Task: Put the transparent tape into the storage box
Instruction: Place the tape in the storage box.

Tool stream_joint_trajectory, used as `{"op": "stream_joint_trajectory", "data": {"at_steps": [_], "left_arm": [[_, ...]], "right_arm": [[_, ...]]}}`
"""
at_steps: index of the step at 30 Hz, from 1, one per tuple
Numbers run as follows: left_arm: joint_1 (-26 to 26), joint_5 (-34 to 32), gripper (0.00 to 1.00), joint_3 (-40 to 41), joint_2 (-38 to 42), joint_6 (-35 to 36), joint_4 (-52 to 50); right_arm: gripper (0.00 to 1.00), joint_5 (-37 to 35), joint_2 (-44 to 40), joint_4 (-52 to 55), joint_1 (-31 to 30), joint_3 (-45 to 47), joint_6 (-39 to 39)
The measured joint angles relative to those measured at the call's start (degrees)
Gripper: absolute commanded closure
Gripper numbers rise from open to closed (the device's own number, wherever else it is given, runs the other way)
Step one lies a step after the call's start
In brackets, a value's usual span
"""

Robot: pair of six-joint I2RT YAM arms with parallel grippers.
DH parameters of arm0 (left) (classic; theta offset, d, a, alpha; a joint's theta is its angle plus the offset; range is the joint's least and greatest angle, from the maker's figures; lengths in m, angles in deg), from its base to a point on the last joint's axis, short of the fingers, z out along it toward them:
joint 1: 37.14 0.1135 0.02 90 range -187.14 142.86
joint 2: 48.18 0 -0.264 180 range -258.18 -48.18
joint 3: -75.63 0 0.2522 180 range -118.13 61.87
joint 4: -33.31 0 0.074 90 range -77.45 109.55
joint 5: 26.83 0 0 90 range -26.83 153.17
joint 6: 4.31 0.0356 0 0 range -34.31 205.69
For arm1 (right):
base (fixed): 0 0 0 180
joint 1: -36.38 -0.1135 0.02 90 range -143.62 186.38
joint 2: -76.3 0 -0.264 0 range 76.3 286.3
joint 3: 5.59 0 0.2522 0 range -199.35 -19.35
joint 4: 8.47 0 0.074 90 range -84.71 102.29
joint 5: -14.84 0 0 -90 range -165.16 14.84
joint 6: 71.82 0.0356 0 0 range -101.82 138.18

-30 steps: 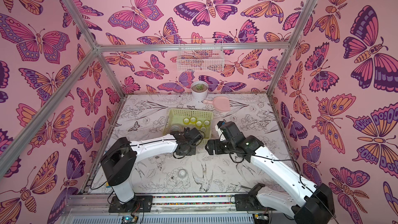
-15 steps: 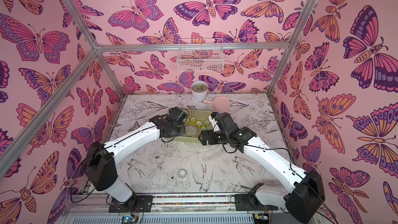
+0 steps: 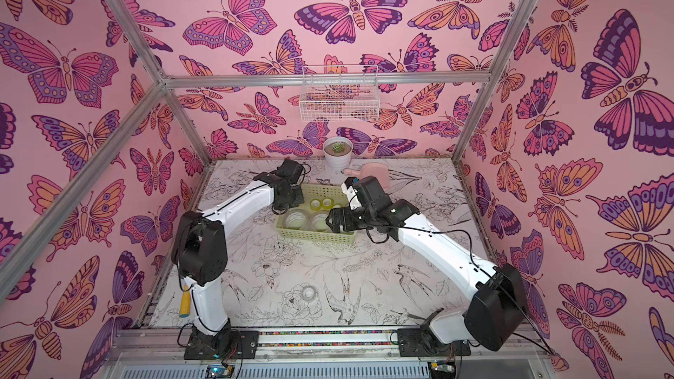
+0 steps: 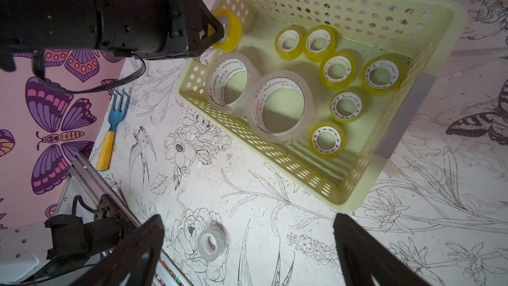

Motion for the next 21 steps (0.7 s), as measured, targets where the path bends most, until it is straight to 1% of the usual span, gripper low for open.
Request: {"op": "stream_joint_trajectory", "data": {"at_steps": [5, 11, 21], "left_arm": [[1.55, 0.76, 0.91, -4.63, -5.60, 2.08, -0.09], [2.21, 1.51, 0.91, -7.80, -10.86, 3.78, -0.50], [2.45, 2.25, 0.89, -11.37, -16.87, 5.31, -1.20]], "right_arm": [[0.01, -0.02, 1.84, 0.31, 0.00, -1.25, -1.05], [0.01, -0.07, 3.39, 0.48, 0.00, -2.27, -1.64], [0.01, -0.09, 3.76, 0.55, 0.22, -2.60, -2.21]]}}
